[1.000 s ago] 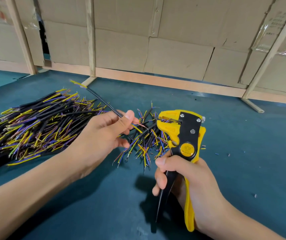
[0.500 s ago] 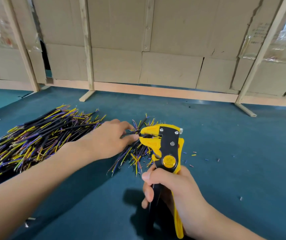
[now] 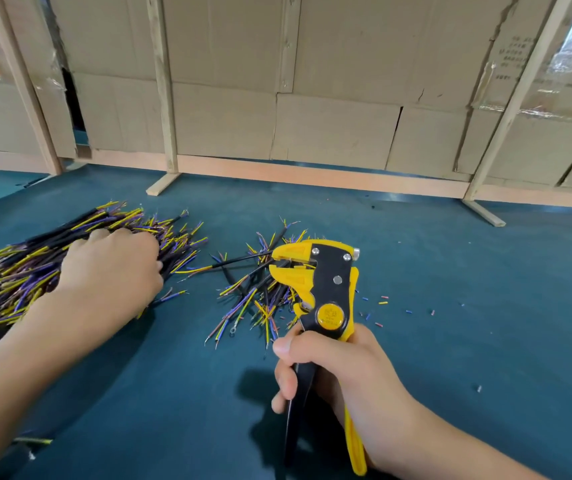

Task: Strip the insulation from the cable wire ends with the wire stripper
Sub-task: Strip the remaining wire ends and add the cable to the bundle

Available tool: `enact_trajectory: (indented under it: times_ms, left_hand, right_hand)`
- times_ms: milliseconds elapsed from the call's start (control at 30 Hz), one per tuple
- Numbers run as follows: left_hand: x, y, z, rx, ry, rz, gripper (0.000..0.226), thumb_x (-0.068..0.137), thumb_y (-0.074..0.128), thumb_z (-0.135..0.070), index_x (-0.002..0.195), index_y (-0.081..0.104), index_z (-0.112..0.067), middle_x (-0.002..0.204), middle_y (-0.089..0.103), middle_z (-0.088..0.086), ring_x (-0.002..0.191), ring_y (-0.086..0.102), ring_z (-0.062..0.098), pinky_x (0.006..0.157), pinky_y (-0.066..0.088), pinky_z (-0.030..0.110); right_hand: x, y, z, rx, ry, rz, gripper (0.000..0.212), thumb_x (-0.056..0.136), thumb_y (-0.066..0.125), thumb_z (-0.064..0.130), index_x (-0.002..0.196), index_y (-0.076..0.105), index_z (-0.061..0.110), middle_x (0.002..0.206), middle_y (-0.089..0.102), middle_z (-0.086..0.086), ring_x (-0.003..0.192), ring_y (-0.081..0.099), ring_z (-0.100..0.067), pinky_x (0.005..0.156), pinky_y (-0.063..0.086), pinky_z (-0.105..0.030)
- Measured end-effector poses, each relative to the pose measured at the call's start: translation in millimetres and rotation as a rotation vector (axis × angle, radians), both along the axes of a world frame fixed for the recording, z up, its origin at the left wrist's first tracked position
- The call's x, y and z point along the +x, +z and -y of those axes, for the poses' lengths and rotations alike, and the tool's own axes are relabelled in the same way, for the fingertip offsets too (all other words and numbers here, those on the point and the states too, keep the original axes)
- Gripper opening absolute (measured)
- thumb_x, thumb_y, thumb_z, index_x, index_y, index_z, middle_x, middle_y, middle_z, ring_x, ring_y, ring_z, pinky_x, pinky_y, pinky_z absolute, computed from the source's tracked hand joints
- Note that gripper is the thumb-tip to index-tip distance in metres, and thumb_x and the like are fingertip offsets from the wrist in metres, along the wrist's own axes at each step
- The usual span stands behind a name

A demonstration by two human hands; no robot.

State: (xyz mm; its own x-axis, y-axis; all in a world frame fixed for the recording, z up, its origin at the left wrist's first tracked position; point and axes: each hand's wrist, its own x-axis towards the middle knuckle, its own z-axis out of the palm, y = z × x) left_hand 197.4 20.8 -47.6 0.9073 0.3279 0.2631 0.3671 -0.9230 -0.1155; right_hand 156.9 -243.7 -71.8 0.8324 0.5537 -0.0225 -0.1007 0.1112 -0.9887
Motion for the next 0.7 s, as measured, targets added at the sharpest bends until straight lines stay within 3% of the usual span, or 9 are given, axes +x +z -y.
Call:
enact_trajectory:
  times_ms: [67, 133, 200, 300, 367, 433, 500, 600, 700]
  left_hand:
    - [-2, 0, 5, 0.019, -0.02, 0.093, 0.019, 0.097, 0.054, -0.023, 0.107, 0.061, -0.008, 0.112, 0.064, 0.019, 0.109, 0.056, 0.042, 0.086, 0.046, 0.047]
    - [-2, 2, 9, -0.087, -0.141, 0.227, 0.012, 0.093, 0.055, -0.009, 0.105, 0.055, -0.005, 0.108, 0.062, 0.02, 0.102, 0.058, 0.043, 0.081, 0.047, 0.051]
    - [-3, 6, 14, -0.239, -0.336, 0.357, 0.014, 0.094, 0.054, -0.005, 0.106, 0.05, -0.01, 0.104, 0.065, 0.012, 0.092, 0.061, 0.04, 0.075, 0.048, 0.048]
    - [-8, 8, 28, -0.283, -0.637, 0.522, 0.013, 0.102, 0.051, -0.011, 0.115, 0.05, -0.013, 0.098, 0.073, -0.007, 0.074, 0.066, 0.033, 0.07, 0.049, 0.041]
    - [-12, 5, 41, -0.345, -0.775, 0.556, 0.022, 0.102, 0.048, -0.018, 0.122, 0.055, -0.015, 0.099, 0.073, -0.016, 0.071, 0.067, 0.021, 0.075, 0.05, 0.034]
    - [-13, -2, 51, -0.587, -0.871, 0.505, 0.025, 0.1, 0.047, -0.02, 0.122, 0.06, -0.017, 0.096, 0.071, -0.019, 0.067, 0.067, 0.009, 0.07, 0.049, 0.025]
    - [-14, -12, 61, -0.792, -0.93, 0.447, 0.022, 0.1, 0.047, -0.018, 0.116, 0.062, -0.018, 0.095, 0.07, -0.014, 0.064, 0.068, 0.01, 0.064, 0.051, 0.033]
    - [-16, -23, 67, -0.628, -0.997, 0.474, 0.021, 0.099, 0.049, -0.014, 0.113, 0.064, -0.015, 0.093, 0.07, -0.015, 0.072, 0.065, 0.007, 0.072, 0.052, 0.041]
    - [-14, -26, 67, -0.377, -1.015, 0.507, 0.021, 0.098, 0.052, -0.012, 0.113, 0.067, -0.012, 0.091, 0.07, -0.014, 0.073, 0.06, 0.016, 0.078, 0.048, 0.04]
  right_hand:
    - [0, -1, 0, 0.007, -0.002, 0.007, 0.022, 0.072, 0.072, 0.027, 0.059, 0.062, 0.011, 0.058, 0.059, -0.012, 0.058, 0.061, -0.029, 0.064, 0.054, -0.034]
    - [1, -2, 0, 0.012, -0.004, 0.016, 0.024, 0.071, 0.073, 0.029, 0.061, 0.063, 0.011, 0.06, 0.059, -0.012, 0.06, 0.062, -0.03, 0.067, 0.052, -0.04]
    - [4, -4, 0, 0.042, -0.007, 0.004, 0.02, 0.071, 0.074, 0.03, 0.064, 0.064, 0.014, 0.062, 0.06, -0.012, 0.061, 0.064, -0.032, 0.067, 0.047, -0.043]
    - [12, -6, 0, 0.144, -0.042, -0.002, 0.01, 0.074, 0.074, 0.025, 0.073, 0.068, 0.017, 0.069, 0.064, -0.016, 0.069, 0.068, -0.038, 0.054, 0.046, -0.033]
    - [19, -5, 3, 0.198, -0.113, 0.033, 0.004, 0.077, 0.07, 0.017, 0.075, 0.069, 0.014, 0.071, 0.064, -0.017, 0.072, 0.067, -0.04, 0.05, 0.047, -0.033]
    - [27, -2, 8, 0.261, -0.193, 0.033, 0.008, 0.075, 0.068, 0.016, 0.078, 0.068, 0.009, 0.073, 0.063, -0.019, 0.072, 0.066, -0.04, 0.051, 0.049, -0.035]
    - [35, 1, 13, 0.35, -0.249, -0.022, 0.018, 0.068, 0.071, 0.018, 0.08, 0.069, 0.005, 0.074, 0.063, -0.02, 0.074, 0.066, -0.039, 0.065, 0.056, -0.04]
    - [44, 9, 21, 0.474, -0.263, -0.05, 0.029, 0.066, 0.071, 0.018, 0.089, 0.071, 0.001, 0.085, 0.068, -0.023, 0.084, 0.069, -0.04, 0.089, 0.057, -0.05]
    - [48, 15, 27, 0.469, -0.234, 0.008, 0.029, 0.069, 0.07, 0.013, 0.095, 0.069, -0.001, 0.1, 0.069, -0.024, 0.08, 0.069, -0.038, 0.08, 0.059, -0.049]
